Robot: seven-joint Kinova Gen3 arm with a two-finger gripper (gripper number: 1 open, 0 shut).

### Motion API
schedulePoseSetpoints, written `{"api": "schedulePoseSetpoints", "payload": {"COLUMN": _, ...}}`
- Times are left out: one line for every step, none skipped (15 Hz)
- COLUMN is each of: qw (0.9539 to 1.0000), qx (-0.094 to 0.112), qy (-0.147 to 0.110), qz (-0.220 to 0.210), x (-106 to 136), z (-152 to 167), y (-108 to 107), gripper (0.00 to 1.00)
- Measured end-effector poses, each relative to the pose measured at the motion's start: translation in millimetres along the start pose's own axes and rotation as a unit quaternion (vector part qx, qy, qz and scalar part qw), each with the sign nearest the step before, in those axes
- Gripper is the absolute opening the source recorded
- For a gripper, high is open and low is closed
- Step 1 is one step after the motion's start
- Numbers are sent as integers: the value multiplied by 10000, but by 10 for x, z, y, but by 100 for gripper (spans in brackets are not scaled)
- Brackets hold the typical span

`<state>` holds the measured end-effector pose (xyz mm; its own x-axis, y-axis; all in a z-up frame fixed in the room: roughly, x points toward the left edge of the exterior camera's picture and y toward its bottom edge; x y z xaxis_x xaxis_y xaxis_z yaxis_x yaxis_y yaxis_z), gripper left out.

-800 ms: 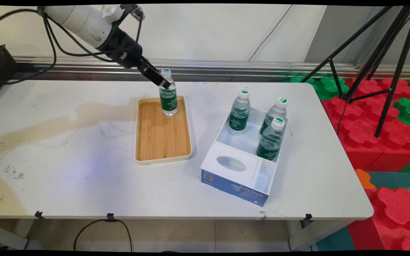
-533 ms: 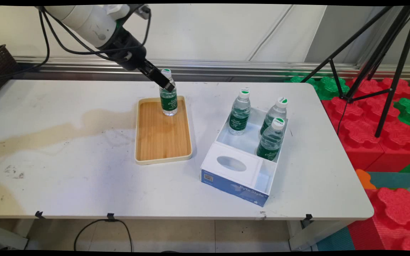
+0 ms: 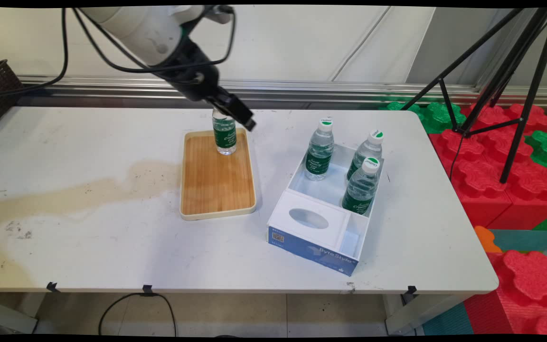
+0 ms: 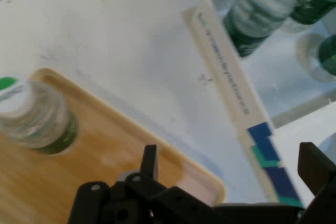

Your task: Pick up the green bottle from the white box

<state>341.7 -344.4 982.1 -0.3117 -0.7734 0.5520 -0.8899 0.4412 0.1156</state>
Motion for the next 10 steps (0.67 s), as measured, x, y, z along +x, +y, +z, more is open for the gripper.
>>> {"api": "schedulePoseSetpoints", "payload": {"qw": 10000, "qx": -15, "qy": 2, "qz": -4, "x": 27, "z": 12, "y": 76, "gripper": 100}}
{"api": "schedulePoseSetpoints", "payload": {"qw": 10000, "qx": -33, "qy": 16, "qz": 10, "x": 64, "z": 32, "y": 178, "gripper": 100}}
{"api": "schedulePoseSetpoints", "payload": {"qw": 10000, "qx": -48, "qy": 28, "qz": 29, "x": 93, "z": 53, "y": 253, "gripper": 100}}
{"api": "schedulePoseSetpoints", "payload": {"qw": 9999, "qx": -55, "qy": 52, "qz": 98, "x": 140, "z": 95, "y": 340, "gripper": 100}}
{"api": "schedulePoseSetpoints", "payload": {"qw": 9998, "qx": -56, "qy": 61, "qz": 157, "x": 170, "z": 136, "y": 390, "gripper": 100}}
{"api": "schedulePoseSetpoints", "payload": {"qw": 9996, "qx": -42, "qy": 73, "qz": 253, "x": 215, "z": 225, "y": 443, "gripper": 100}}
{"api": "schedulePoseSetpoints", "payload": {"qw": 9995, "qx": -31, "qy": 74, "qz": 305, "x": 238, "z": 297, "y": 467, "gripper": 100}}
{"api": "schedulePoseSetpoints", "payload": {"qw": 9994, "qx": -20, "qy": 67, "qz": 340, "x": 255, "z": 378, "y": 480, "gripper": 100}}
{"api": "schedulePoseSetpoints", "payload": {"qw": 9993, "qx": -14, "qy": 63, "qz": 367, "x": 270, "z": 468, "y": 489, "gripper": 100}}
{"api": "schedulePoseSetpoints", "payload": {"qw": 9992, "qx": -9, "qy": 58, "qz": 389, "x": 284, "z": 559, "y": 497, "gripper": 100}}
